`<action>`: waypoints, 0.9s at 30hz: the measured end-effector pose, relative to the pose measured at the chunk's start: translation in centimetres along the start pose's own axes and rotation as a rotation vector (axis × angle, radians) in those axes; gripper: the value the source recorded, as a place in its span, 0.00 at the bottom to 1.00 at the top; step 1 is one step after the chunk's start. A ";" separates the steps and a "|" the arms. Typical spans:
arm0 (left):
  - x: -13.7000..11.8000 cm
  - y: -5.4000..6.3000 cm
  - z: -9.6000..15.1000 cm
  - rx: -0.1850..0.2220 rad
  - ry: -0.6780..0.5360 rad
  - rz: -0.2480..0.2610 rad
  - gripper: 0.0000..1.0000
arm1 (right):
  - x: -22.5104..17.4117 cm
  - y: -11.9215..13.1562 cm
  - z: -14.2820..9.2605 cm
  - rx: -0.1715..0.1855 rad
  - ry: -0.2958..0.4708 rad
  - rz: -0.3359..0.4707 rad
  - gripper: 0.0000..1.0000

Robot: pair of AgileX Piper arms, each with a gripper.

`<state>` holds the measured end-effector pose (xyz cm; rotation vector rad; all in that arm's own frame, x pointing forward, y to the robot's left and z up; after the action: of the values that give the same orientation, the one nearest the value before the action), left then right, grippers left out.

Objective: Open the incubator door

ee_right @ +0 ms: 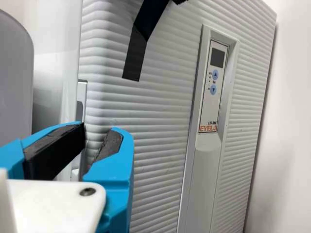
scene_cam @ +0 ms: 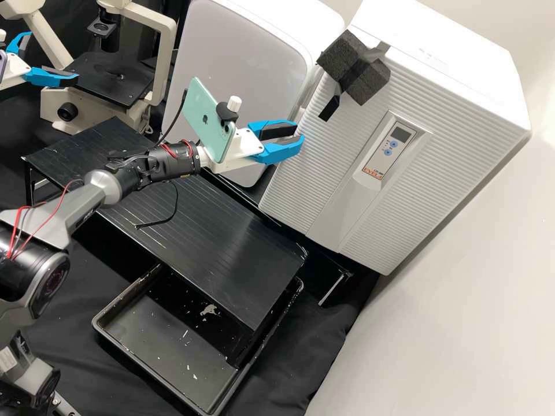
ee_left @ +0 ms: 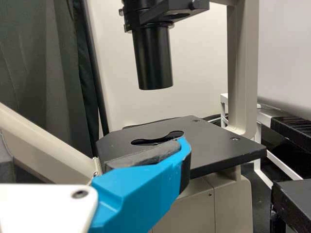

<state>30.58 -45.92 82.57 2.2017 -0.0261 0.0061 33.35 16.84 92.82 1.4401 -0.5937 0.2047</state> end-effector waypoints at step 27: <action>0.0 0.0 0.0 0.000 0.000 0.000 1.00 | -7.2 7.1 3.9 0.147 -0.050 0.104 1.00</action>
<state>30.58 -45.92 82.57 2.2017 -0.0261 0.0061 22.94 15.59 95.43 1.5615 -0.7070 0.2999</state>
